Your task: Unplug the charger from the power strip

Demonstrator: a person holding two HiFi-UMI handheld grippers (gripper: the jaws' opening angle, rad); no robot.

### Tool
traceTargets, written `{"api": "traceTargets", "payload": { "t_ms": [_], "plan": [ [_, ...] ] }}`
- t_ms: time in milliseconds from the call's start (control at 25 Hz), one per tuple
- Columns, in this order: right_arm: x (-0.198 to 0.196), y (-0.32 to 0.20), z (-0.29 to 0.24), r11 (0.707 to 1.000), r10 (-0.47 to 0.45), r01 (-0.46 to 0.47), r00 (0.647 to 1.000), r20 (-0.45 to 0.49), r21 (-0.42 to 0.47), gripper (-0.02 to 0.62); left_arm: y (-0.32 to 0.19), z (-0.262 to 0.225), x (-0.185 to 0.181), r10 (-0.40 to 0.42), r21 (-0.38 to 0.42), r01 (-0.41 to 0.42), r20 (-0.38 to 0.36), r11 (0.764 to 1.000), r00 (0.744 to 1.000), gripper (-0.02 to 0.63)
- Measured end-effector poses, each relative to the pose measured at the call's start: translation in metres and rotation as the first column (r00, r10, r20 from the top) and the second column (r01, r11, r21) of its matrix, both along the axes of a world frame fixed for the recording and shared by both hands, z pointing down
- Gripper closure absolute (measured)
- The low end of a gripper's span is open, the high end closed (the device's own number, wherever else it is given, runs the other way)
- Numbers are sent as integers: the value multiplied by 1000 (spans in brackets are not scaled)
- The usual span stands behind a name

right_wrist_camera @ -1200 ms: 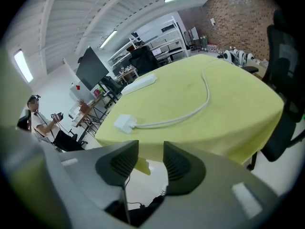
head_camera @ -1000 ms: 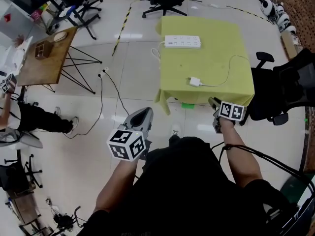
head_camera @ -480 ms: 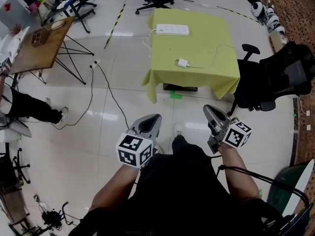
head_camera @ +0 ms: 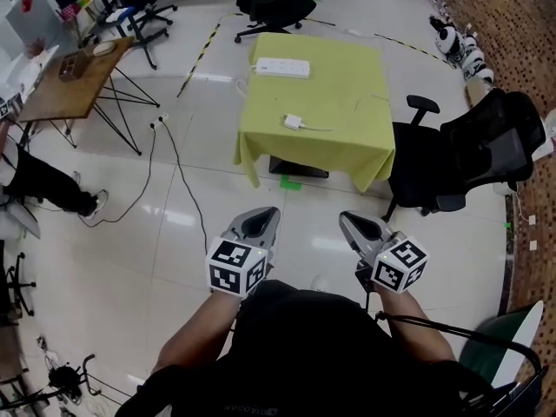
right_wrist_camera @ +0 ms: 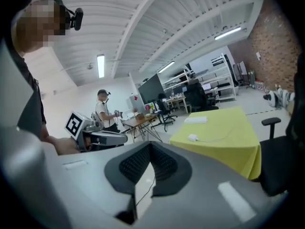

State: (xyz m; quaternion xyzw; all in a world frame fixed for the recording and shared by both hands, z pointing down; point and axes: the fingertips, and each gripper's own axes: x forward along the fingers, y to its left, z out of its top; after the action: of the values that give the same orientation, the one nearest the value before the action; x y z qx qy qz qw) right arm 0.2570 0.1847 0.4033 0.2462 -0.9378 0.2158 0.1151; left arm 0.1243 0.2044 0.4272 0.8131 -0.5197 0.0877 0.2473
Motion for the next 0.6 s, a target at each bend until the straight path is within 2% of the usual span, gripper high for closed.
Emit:
{"api": "traceTargets", "payload": {
  "t_ms": [120,240,400,600],
  "plan": [
    [30,9,-8,998,-45,46,999,-21,36,594,-1,1,29,-49,-6,49,-35,999,998,600],
    [57,13,-7,998,-58,58,998,-11,38,594,1,1,58,-63,-18,62,-65,998,996,600],
    [77,20,1,997,-70,70,998,5,25,594,9,2,82,-63,-29,61,-40,998,997,600],
    [85,27,6,998,-67,67,997,39,14,594,15,3,93,-60,-46,60,-7,997,998,600]
  ]
}}
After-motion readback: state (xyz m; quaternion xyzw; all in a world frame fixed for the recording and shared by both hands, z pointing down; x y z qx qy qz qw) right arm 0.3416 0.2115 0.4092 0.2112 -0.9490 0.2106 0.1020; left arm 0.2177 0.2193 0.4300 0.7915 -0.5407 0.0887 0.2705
